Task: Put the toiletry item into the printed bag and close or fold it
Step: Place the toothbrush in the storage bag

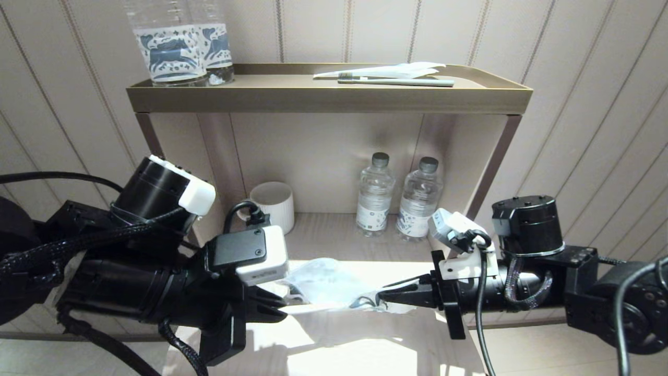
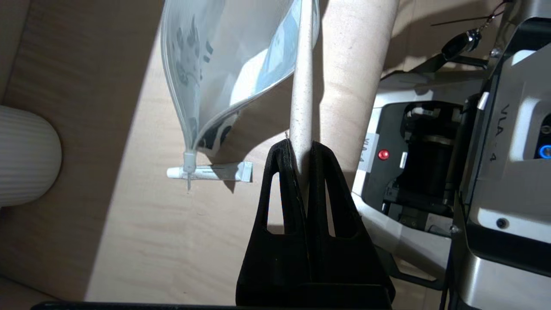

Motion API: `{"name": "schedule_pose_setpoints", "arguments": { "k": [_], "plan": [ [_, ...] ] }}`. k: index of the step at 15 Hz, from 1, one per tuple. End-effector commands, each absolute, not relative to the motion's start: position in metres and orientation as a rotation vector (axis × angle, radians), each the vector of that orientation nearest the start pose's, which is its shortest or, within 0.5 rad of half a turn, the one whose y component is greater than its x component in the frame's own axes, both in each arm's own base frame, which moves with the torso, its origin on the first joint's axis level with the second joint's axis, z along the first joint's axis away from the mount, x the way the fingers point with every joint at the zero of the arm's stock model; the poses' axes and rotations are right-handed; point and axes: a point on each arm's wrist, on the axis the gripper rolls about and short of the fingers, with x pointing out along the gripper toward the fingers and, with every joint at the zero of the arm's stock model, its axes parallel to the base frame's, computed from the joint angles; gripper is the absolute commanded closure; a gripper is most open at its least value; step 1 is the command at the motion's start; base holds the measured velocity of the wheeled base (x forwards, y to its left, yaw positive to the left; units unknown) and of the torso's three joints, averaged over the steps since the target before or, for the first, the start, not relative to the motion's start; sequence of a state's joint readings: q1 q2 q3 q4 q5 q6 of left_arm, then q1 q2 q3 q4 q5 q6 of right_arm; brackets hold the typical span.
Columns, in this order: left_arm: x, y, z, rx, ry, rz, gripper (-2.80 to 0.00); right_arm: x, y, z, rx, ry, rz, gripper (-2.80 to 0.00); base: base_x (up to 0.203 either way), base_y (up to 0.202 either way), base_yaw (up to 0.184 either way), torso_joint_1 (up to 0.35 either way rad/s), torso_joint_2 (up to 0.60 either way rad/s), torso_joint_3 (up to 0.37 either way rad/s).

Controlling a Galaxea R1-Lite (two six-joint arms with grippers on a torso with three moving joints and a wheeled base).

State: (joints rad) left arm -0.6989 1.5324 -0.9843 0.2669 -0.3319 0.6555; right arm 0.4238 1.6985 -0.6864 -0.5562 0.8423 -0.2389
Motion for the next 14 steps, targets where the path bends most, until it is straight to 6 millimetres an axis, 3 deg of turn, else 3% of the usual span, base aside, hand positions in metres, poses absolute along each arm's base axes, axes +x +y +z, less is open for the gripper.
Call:
{"name": "schedule_pose_setpoints", "arguments": {
  "k": [1, 7, 14],
  "plan": [
    [0.18, -0.163, 0.205, 0.713, 0.468, -1.233, 0.0, 0.248, 0.131, 0.148, -0.102, 0.321, 1.298, 0.0, 0.0, 0.0, 0.0, 0.0, 0.0, 0.0],
    [0.18, -0.184, 0.203, 0.709, 0.455, -1.3, 0.0, 0.248, 0.132, 0.147, -0.102, 0.324, 1.301, 0.0, 0.0, 0.0, 0.0, 0.0, 0.0, 0.0],
    [0.181, -0.181, 0.206, 0.713, 0.448, -1.267, 0.0, 0.249, 0.129, 0.153, -0.104, 0.3, 1.291, 0.0, 0.0, 0.0, 0.0, 0.0, 0.0, 0.0]
  ]
}}
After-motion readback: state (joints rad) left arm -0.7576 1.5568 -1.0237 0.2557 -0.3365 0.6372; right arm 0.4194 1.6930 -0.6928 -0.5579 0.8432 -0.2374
